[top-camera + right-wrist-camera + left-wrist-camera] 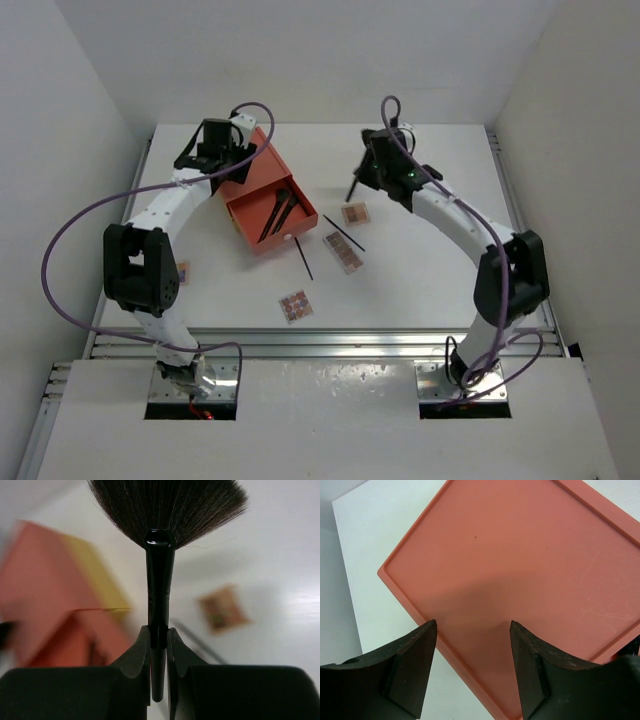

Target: Organize the makeup

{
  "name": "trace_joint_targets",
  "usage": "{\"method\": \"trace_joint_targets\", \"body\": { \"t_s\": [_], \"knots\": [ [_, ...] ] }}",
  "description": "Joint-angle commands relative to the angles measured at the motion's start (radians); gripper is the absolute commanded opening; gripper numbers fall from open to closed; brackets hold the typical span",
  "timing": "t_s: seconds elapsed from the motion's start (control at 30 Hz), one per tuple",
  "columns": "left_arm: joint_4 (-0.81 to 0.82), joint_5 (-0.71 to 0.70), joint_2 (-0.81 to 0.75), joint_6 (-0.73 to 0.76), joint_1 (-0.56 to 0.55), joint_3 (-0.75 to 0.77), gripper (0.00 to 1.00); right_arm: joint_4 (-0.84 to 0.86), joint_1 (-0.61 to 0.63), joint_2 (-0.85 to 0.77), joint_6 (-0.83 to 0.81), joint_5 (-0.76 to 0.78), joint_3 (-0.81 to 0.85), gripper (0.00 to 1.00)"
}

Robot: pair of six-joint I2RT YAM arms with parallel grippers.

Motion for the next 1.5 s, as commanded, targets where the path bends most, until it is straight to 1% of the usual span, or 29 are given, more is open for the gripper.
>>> {"method": "trace_joint_targets", "body": {
  "t_s": [0.0, 0.03, 0.1, 0.13, 0.2, 0.27, 0.37, 0.53, 0.57, 0.6, 0.67, 0.77, 0.83, 0.9, 1.0, 1.03, 1.07, 1.1, 1.13, 1.17, 1.2, 1.23, 1.27, 1.3, 1.33, 1.37, 1.4, 1.43, 1.47],
  "knots": [
    [0.01, -0.009, -0.016, -0.009, 0.013, 0.037, 0.66, 0.31, 0.112, -0.041, 0.261, -0.032, -0.049, 0.0],
    [0.01, -0.009, -0.016, -0.009, 0.013, 0.037, 0.66, 0.447, 0.151, -0.029, 0.301, -0.037, -0.098, 0.0],
    [0.01, -0.018, -0.027, -0.009, 0.013, 0.037, 0.66, 0.502, 0.204, 0.008, 0.442, -0.054, -0.103, 0.0],
    [0.01, -0.018, -0.027, -0.009, 0.013, 0.037, 0.66, 0.511, 0.228, 0.043, 0.474, -0.101, -0.053, 0.0],
    [0.01, -0.018, -0.039, -0.009, 0.013, 0.037, 0.66, 0.496, 0.262, 0.115, 0.546, -0.141, 0.029, 0.0],
    [0.01, -0.018, -0.048, -0.009, 0.013, 0.037, 0.66, 0.476, 0.297, 0.186, 0.57, -0.178, 0.116, 0.0],
    [0.01, -0.018, -0.058, -0.009, 0.013, 0.026, 0.66, 0.462, 0.331, 0.226, 0.619, -0.173, 0.15, 0.0],
    [0.01, -0.009, -0.058, -0.009, 0.013, 0.026, 0.66, 0.408, 0.354, 0.241, 0.63, -0.155, 0.143, 0.01],
    [0.01, -0.009, -0.058, -0.009, 0.013, 0.026, 0.66, 0.405, 0.354, 0.241, 0.633, -0.155, 0.133, 0.05],
    [0.01, -0.009, -0.058, -0.009, 0.013, 0.026, 0.66, 0.408, 0.353, 0.243, 0.636, -0.152, 0.129, 0.22],
    [0.01, -0.009, -0.058, -0.009, 0.013, 0.026, 0.66, 0.407, 0.351, 0.244, 0.628, -0.155, 0.126, 0.29],
    [0.01, -0.009, -0.058, 0.0, 0.013, 0.026, 0.66, 0.398, 0.353, 0.258, 0.55, -0.199, 0.164, 0.45],
    [0.001, -0.009, -0.058, 0.0, 0.013, 0.044, 0.66, 0.356, 0.353, 0.275, 0.501, -0.245, 0.239, 0.54],
    [0.0, -0.009, -0.058, 0.0, 0.013, 0.058, 0.66, 0.332, 0.354, 0.27, 0.472, -0.258, 0.247, 0.57],
    [-0.019, 0.017, -0.058, 0.009, 0.013, 0.107, 0.66, 0.387, 0.354, 0.226, 0.406, -0.258, 0.233, 0.57],
    [-0.047, 0.028, -0.067, 0.009, 0.013, 0.124, 0.66, 0.388, 0.354, 0.217, 0.308, -0.28, 0.241, 0.57],
    [-0.059, 0.057, -0.067, 0.021, 0.013, 0.142, 0.66, 0.382, 0.354, 0.203, 0.268, -0.288, 0.25, 0.58],
    [-0.072, 0.077, -0.076, 0.022, 0.013, 0.185, 0.66, 0.362, 0.354, 0.148, 0.231, -0.288, 0.251, 0.59],
    [-0.096, 0.097, -0.076, 0.034, 0.013, 0.207, 0.66, 0.355, 0.344, 0.126, 0.121, -0.276, 0.232, 0.64],
    [-0.111, 0.14, -0.103, 0.044, 0.013, 0.228, 0.66, 0.32, 0.333, 0.099, 0.098, -0.264, 0.212, 0.64],
    [-0.128, 0.158, -0.113, 0.045, 0.013, 0.254, 0.66, 0.294, 0.321, 0.006, 0.059, -0.264, 0.187, 0.66],
    [-0.169, 0.174, -0.122, 0.045, 0.013, 0.306, 0.64, 0.277, 0.267, -0.021, 0.033, -0.265, 0.107, 0.66],
    [-0.187, 0.183, -0.133, 0.045, 0.002, 0.325, 0.63, 0.255, 0.243, -0.074, 0.012, -0.271, 0.086, 0.66],
    [-0.2, 0.183, -0.168, 0.045, -0.04, 0.334, 0.61, 0.161, 0.195, -0.126, -0.004, -0.271, 0.068, 0.66],
    [-0.225, 0.195, -0.191, 0.072, -0.074, 0.321, 0.61, 0.126, 0.155, -0.148, -0.021, -0.267, 0.019, 0.66],
    [-0.225, 0.195, -0.217, 0.119, -0.114, 0.301, 0.61, 0.097, 0.135, -0.2, -0.08, -0.264, 0.002, 0.66],
    [-0.234, 0.195, -0.243, 0.146, -0.212, 0.273, 0.61, 0.05, 0.108, -0.246, -0.103, -0.243, -0.044, 0.67],
    [-0.234, 0.195, -0.293, 0.167, -0.266, 0.206, 0.61, 0.039, 0.097, -0.286, -0.125, -0.198, -0.095, 0.67],
    [-0.252, 0.195, -0.312, 0.182, -0.317, 0.172, 0.67, 0.022, 0.057, -0.305, -0.152, -0.195, -0.139, 0.68]
  ]
}}
